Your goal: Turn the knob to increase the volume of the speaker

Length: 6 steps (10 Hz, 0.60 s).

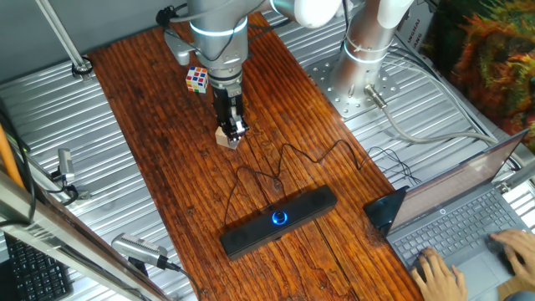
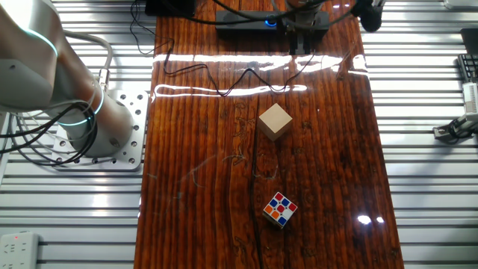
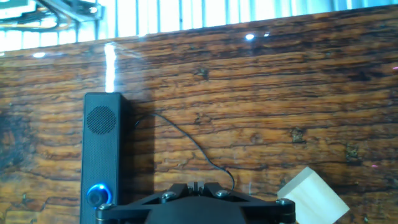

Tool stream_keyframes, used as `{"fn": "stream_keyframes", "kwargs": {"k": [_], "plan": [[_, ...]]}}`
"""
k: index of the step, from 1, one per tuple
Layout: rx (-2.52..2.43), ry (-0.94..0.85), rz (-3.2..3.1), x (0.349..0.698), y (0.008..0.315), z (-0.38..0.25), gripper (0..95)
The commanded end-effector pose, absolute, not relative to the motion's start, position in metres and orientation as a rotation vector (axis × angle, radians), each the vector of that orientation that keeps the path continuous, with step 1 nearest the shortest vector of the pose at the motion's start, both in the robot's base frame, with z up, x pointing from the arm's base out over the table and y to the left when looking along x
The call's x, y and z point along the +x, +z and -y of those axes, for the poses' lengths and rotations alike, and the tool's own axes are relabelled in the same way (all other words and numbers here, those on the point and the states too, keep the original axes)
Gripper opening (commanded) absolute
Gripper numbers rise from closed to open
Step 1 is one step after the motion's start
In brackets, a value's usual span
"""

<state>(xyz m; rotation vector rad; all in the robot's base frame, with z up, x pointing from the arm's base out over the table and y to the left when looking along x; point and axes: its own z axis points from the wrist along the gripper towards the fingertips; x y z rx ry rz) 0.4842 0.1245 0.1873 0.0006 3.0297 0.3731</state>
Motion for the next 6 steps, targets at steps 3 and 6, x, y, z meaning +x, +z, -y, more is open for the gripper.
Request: {"fn": "stream_keyframes", "kwargs": {"k": [3,6], "plan": [[-0.001,0.363,-3.021,0.4827,0.1892,-0.1243,0.0],[-0.008,0.355,-3.023,0.4827,0.1892,-0.1242,0.0]]}}
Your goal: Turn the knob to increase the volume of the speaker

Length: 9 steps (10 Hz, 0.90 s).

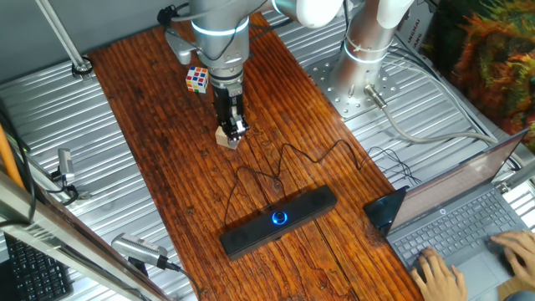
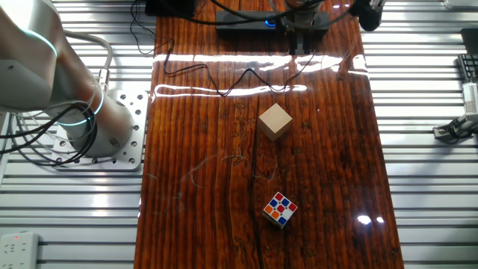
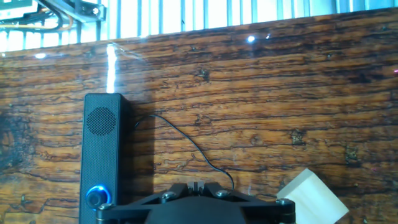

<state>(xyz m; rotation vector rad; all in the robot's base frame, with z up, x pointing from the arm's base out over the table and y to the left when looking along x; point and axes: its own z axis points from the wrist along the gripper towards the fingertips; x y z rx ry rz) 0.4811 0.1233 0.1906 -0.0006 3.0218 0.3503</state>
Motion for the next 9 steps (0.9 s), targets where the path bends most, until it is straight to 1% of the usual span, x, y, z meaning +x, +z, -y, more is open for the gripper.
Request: {"fn": "stream_keyframes", "kwargs": {"k": [1,2,5,6,7,9], "plan": [[-0.028,0.328,-3.033,0.4827,0.1892,-0.1242,0.0],[-0.158,0.285,-3.022,0.4827,0.1892,-0.1242,0.0],[-0.518,0.323,-2.968,0.4827,0.1892,-0.1242,0.0],[-0.480,0.366,-2.971,0.4827,0.1892,-0.1242,0.0],[-0.510,0.360,-2.996,0.4827,0.1892,-0.1242,0.0],[-0.511,0.414,-2.989,0.4827,0.1892,-0.1242,0.0]]}}
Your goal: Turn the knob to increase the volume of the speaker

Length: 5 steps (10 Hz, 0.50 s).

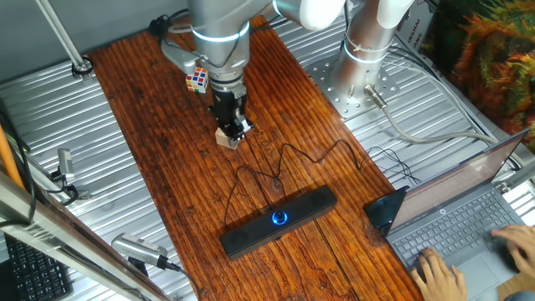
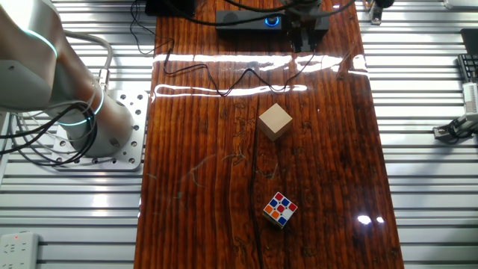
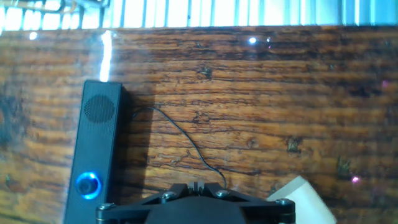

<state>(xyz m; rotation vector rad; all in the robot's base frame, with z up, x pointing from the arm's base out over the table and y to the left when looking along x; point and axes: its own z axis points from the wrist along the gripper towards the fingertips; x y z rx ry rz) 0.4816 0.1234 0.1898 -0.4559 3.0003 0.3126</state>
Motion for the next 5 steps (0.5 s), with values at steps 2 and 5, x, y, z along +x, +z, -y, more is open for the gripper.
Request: {"fn": "stream_keyframes", "kwargs": {"k": [2,5], "plan": [[-0.483,0.375,-3.021,0.4827,0.1892,-0.1242,0.0],[-0.473,0.358,-3.032,0.4827,0.1892,-0.1242,0.0]]}}
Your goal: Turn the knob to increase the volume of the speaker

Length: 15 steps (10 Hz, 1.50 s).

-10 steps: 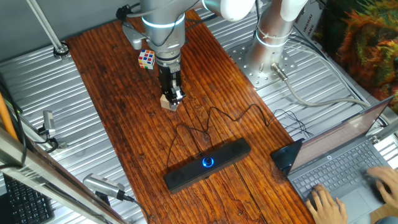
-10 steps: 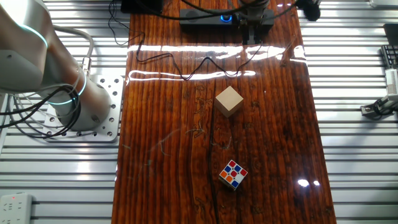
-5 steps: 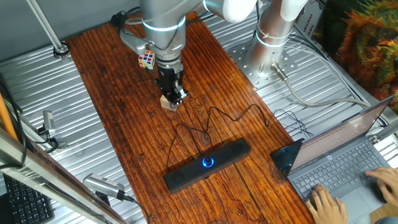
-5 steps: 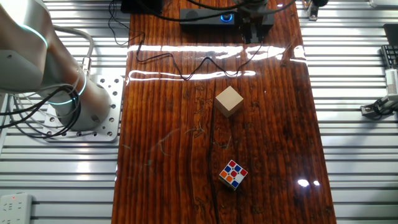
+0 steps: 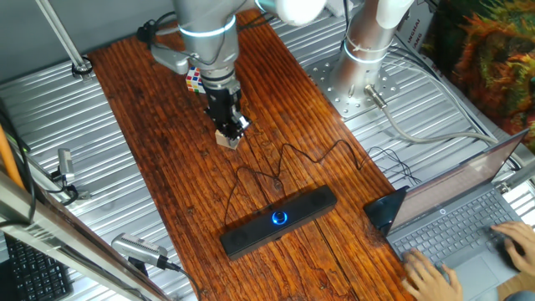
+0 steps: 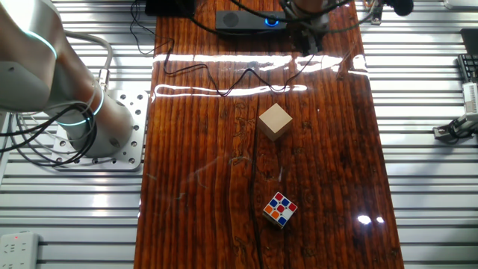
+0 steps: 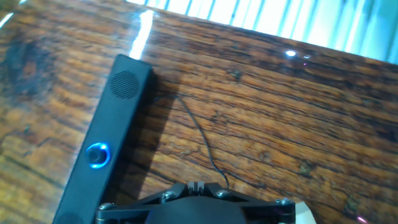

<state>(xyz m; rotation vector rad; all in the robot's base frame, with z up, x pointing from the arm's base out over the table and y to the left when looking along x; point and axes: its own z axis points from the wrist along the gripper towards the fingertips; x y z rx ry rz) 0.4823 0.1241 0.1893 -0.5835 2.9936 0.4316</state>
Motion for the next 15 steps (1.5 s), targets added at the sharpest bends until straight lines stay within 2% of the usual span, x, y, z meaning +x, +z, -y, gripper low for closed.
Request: {"fn": "stream_keyframes", "kwargs": {"k": [1,4,8,11,15], "plan": [[-0.471,0.357,-3.030,0.483,0.189,-0.124,0.0],[-0.479,0.356,-3.022,0.480,0.189,-0.125,0.0],[-0.467,0.365,-3.014,0.454,0.171,-0.134,0.0],[-0.419,0.355,-3.005,0.445,0.147,-0.175,0.0],[-0.376,0.372,-3.009,0.451,0.141,-0.222,0.0]]}}
